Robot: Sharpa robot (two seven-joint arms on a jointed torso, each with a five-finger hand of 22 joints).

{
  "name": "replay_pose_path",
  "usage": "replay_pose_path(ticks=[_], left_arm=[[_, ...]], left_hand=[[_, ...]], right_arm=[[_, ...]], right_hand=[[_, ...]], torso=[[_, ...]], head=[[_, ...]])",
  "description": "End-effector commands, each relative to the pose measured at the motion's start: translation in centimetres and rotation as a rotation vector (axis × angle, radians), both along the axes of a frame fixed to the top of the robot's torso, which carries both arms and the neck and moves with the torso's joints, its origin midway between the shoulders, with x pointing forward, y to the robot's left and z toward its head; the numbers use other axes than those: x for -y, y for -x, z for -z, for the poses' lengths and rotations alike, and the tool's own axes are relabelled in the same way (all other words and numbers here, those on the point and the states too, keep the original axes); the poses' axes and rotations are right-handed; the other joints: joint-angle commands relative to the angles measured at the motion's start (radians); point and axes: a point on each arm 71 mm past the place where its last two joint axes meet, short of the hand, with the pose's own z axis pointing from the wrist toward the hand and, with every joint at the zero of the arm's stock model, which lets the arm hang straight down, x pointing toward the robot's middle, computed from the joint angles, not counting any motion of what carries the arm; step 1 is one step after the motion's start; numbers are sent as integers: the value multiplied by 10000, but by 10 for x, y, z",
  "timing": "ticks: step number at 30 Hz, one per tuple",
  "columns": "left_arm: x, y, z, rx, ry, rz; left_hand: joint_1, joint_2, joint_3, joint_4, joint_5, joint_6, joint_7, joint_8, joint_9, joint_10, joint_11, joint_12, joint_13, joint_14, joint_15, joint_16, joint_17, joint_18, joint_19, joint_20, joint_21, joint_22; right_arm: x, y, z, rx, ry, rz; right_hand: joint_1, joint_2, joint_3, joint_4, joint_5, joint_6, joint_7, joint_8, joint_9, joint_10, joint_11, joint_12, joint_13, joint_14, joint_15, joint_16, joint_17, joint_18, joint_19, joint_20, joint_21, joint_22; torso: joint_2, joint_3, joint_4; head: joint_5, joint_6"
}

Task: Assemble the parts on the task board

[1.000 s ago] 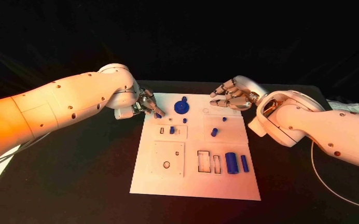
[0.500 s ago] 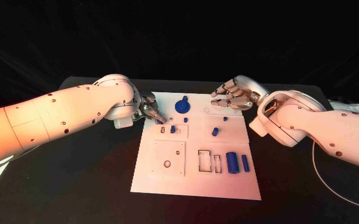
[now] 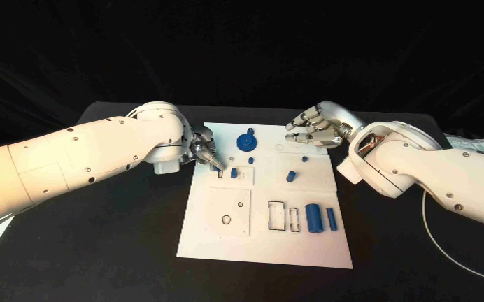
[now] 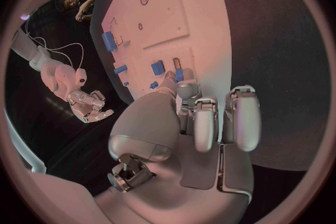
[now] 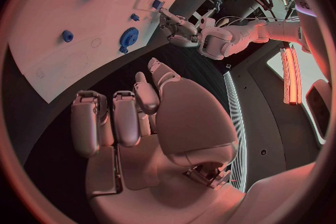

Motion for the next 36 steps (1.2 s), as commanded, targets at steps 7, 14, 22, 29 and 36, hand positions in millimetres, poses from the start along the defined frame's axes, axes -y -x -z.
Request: replay_pose_path(ticks=[7,14,22,29,36], left_arm=[[5,5,4,-366,-345,504],[6,6,5,-371,-364,486],[6,6,6,-341,-405,381],[6,7,7,-500,-571,450],[5,8,7,-643,-689,541]], left_hand=[[11,-61,698,-639,55,96,-73,45,19,57,-9,-10,-21,1033,-36,31,2627,-81,230,-59,-52,1182],[11,-61,698,-639,55,96,-73,45,19,57,-9,-10,-21,1033,-36,31,2627,-81,230,-59,-52,1182],[-55,-67,738,-621,55,111,-71,49,22,60,-8,-23,-36,1033,-35,31,2627,-78,223,-59,-65,1170],[-98,-73,758,-608,55,121,-72,54,26,64,-7,-28,-41,1033,-34,31,2627,-77,220,-59,-71,1165],[-106,-80,764,-609,55,124,-73,56,27,64,-8,-31,-44,1033,-34,31,2627,-77,221,-59,-70,1167]], right_arm=[[-1,1,0,3,21,-147],[-1,1,0,3,18,-149],[0,1,0,-5,23,-142],[-1,2,0,-22,28,-162],[0,2,0,-21,27,-159]], right_hand=[[-97,27,-22,26,50,-48,20,49,-9,-40,2,-28,3,470,-54,-38,3,116,-45,-1,-56,105],[-97,27,-22,26,50,-48,20,49,-9,-40,2,-28,3,470,-54,-38,3,116,-45,-1,-56,105],[-97,27,-22,26,50,-48,20,49,-9,-40,2,-28,3,470,-54,-38,3,116,-45,-1,-56,105],[-97,27,-22,26,50,-48,20,49,-9,-40,2,-28,3,470,-54,-38,3,116,-45,-1,-56,105],[-97,27,-22,26,50,-48,20,49,-9,-40,2,-28,3,470,-54,-38,3,116,-45,-1,-56,105]], torso=[[-1,1,-2],[0,-6,6],[-3,-1,-6],[-2,-3,0],[1,-9,5]], head=[[-18,-33],[-32,-42],[-38,-26],[-35,-58],[-39,-64]])
